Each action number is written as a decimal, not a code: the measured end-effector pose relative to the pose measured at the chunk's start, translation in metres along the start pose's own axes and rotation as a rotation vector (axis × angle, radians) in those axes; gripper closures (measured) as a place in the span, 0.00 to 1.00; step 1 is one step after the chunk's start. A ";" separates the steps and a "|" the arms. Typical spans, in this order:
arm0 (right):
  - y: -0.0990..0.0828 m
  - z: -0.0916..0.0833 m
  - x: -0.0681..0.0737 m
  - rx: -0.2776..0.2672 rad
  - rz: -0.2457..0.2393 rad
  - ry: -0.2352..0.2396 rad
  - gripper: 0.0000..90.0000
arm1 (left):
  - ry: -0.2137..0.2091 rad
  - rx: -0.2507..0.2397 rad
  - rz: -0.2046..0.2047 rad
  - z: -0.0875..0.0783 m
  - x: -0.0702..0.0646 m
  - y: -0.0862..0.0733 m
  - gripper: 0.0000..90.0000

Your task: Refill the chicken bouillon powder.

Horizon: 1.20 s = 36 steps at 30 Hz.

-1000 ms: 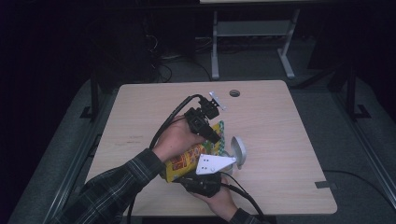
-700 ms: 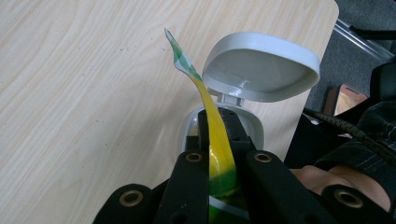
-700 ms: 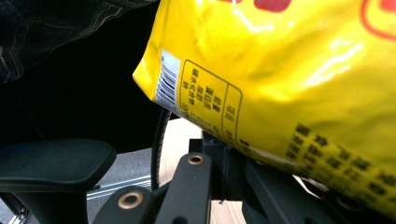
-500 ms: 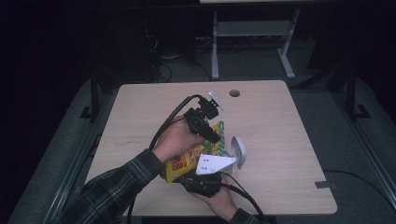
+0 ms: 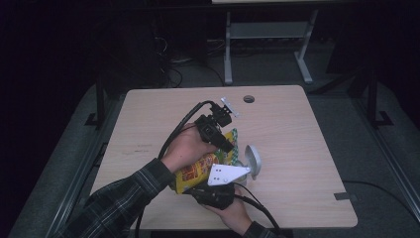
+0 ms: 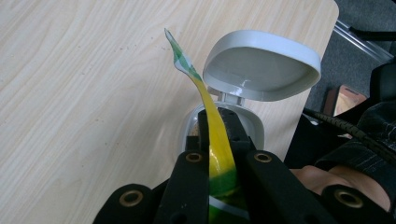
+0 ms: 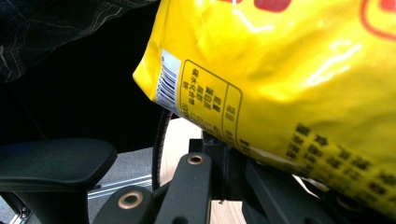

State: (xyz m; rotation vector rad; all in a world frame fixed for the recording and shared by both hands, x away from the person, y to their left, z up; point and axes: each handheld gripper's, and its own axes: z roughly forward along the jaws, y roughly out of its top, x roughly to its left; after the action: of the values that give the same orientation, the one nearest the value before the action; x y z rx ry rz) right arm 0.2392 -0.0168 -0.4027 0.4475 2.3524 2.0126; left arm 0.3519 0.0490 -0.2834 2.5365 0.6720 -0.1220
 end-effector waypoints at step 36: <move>0.001 0.000 0.001 0.003 -0.009 -0.002 1.00 | -0.007 -0.013 -0.005 -0.002 0.000 -0.002 1.00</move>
State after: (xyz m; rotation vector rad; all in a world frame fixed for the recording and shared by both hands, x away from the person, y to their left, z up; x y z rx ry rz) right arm 0.2383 -0.0165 -0.4018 0.4387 2.3520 2.0045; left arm 0.3508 0.0510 -0.2823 2.5211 0.6740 -0.1270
